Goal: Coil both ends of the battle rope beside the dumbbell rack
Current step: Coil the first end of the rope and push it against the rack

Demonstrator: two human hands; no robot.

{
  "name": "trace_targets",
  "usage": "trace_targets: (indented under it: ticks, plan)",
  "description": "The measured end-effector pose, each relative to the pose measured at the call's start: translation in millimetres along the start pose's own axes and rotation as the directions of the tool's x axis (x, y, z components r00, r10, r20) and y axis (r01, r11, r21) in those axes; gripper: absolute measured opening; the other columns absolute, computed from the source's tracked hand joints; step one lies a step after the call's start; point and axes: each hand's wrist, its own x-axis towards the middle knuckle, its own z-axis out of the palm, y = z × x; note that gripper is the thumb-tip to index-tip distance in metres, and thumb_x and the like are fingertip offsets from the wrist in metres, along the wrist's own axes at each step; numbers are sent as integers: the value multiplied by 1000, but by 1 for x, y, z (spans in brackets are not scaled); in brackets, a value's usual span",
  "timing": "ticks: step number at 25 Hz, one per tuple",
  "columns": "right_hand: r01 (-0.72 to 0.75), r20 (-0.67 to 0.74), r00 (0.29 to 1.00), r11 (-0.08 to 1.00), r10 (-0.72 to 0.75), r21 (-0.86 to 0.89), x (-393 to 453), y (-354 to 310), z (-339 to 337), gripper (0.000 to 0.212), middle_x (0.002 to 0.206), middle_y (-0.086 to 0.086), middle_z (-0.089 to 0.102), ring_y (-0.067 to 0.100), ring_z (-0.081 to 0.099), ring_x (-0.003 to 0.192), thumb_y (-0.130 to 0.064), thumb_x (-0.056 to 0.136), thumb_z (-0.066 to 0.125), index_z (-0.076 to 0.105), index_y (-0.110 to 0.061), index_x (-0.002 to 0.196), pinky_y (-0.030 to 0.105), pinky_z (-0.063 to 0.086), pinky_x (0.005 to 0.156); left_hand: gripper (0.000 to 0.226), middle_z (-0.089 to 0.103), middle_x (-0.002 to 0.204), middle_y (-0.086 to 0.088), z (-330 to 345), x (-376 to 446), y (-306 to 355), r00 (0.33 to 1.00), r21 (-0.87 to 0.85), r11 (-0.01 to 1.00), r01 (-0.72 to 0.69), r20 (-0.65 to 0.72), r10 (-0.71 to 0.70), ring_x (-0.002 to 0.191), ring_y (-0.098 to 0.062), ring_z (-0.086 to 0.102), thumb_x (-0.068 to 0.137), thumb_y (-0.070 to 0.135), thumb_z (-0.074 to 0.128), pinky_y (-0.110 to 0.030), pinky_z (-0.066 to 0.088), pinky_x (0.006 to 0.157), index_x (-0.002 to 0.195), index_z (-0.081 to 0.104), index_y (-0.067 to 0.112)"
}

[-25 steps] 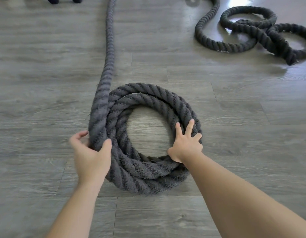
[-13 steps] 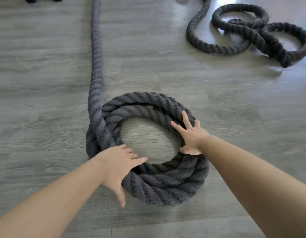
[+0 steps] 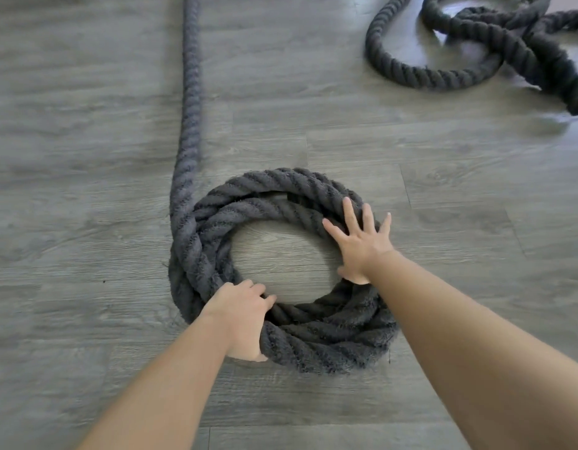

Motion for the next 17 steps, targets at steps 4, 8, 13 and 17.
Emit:
trace_targets:
  ticks: [4,8,13,17]
  plan:
    - [-252,-68,956,921,284,298,-36,-49,16,91,153,20,-43,57,-26,141,-37,95,47,-19,-26,157,78,-5,108,114,46,137,0,-13,5,2,993,-5,996,94,77,-93,123,-25,41,64,89,54,-41,44,96,152,33,19]
    - [-207,54,978,932,200,297,-57,-53,28,99,151,18,-47,60,-32,137,-72,85,48,-3,-30,160,81,-8,104,116,40,147,1,-17,7,9,980,6,990,139,139,-139,134,-26,37,66,87,55,-49,29,113,155,25,20]
    - [-86,174,984,972,48,219,-72,-39,23,111,150,16,-49,58,-35,136,-98,68,31,17,-34,158,82,-10,101,117,22,162,4,-18,-1,21,946,61,965,256,188,-263,146,-29,23,69,85,55,-64,4,117,158,13,22]
    - [-113,198,979,948,54,298,-90,-38,28,113,153,4,-47,49,-36,140,-100,67,28,20,-33,158,85,-5,99,113,13,166,-2,-22,-10,34,925,84,943,323,184,-333,144,-35,24,72,82,58,-68,1,115,159,9,27]
